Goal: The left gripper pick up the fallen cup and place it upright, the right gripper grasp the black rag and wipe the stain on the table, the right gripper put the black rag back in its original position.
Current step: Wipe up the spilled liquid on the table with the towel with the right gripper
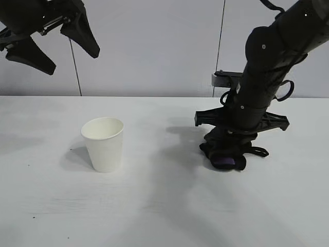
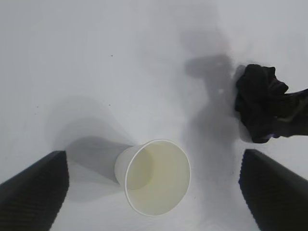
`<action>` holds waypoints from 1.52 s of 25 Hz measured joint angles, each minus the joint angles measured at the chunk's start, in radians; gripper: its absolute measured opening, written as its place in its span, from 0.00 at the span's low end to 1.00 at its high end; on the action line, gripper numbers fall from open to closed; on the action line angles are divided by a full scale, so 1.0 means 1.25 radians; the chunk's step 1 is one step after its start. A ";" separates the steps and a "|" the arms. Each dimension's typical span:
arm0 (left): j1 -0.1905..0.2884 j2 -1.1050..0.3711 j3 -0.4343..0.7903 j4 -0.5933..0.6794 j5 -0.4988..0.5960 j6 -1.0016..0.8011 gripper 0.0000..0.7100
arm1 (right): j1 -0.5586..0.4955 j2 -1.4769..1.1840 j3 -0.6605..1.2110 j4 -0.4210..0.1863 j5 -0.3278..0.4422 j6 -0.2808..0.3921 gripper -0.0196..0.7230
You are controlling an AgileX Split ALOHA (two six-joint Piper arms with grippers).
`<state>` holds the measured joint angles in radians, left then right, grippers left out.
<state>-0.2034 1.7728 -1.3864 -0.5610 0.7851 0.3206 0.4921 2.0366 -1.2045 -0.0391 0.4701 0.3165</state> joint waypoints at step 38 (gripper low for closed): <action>0.000 0.000 0.003 -0.002 0.060 0.000 0.98 | -0.147 -0.242 0.047 0.027 0.113 -0.001 0.90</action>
<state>-0.2034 1.7728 -1.3833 -0.5633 0.8603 0.3206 0.3081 1.7335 -1.1453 -0.0055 0.6117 0.3153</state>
